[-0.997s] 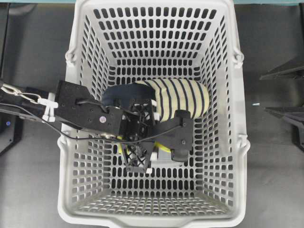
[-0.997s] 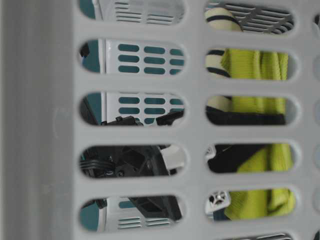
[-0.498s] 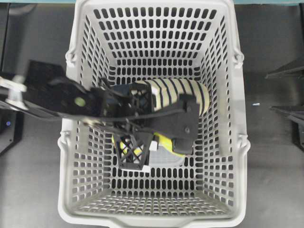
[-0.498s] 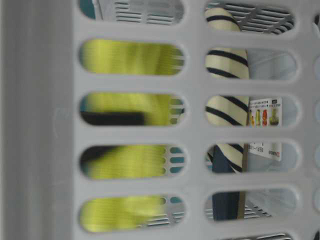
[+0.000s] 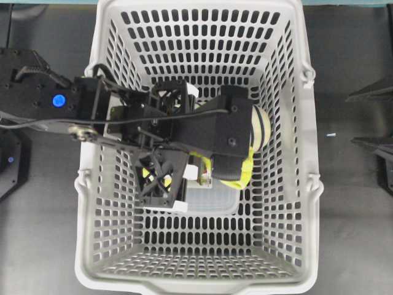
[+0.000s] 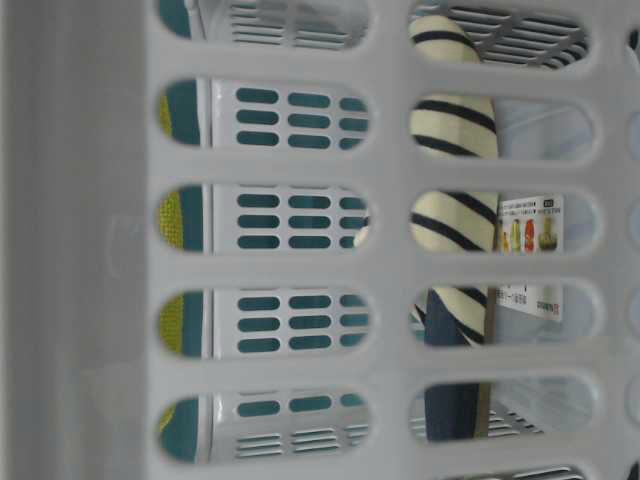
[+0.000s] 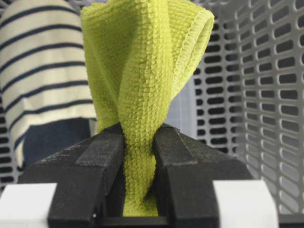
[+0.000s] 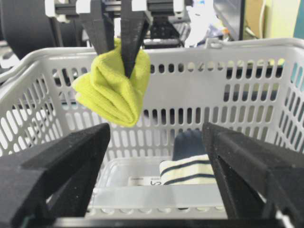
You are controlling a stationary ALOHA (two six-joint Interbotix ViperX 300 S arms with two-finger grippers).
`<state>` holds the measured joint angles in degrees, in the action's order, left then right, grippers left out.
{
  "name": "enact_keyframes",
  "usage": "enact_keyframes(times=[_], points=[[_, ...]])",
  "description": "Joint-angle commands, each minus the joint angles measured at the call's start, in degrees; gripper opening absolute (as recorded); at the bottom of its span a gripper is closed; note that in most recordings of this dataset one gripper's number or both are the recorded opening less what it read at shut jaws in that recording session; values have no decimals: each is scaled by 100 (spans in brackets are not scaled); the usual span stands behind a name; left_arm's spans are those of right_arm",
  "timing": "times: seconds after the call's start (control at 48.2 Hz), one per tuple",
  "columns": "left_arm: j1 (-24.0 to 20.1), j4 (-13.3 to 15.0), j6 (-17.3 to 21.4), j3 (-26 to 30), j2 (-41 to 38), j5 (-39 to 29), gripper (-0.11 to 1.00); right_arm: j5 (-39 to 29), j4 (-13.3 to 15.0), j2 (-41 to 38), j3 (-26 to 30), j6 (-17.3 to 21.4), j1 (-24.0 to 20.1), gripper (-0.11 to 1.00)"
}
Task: Pick up the yellow cloth from the shopping basket with the left arm.
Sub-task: 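Lift the gripped yellow cloth upward out of the basket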
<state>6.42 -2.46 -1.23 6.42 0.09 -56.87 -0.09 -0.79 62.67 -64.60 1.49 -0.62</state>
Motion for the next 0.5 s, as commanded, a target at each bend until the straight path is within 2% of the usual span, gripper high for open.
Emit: enact_keyframes(times=[0.0,0.478], points=[[9,-18,9,53,211,26,12,53,-9,-26,62,0,9,75],[-18,-18,9,44,211,18,12,62,-18,-26,26,0,9,75]])
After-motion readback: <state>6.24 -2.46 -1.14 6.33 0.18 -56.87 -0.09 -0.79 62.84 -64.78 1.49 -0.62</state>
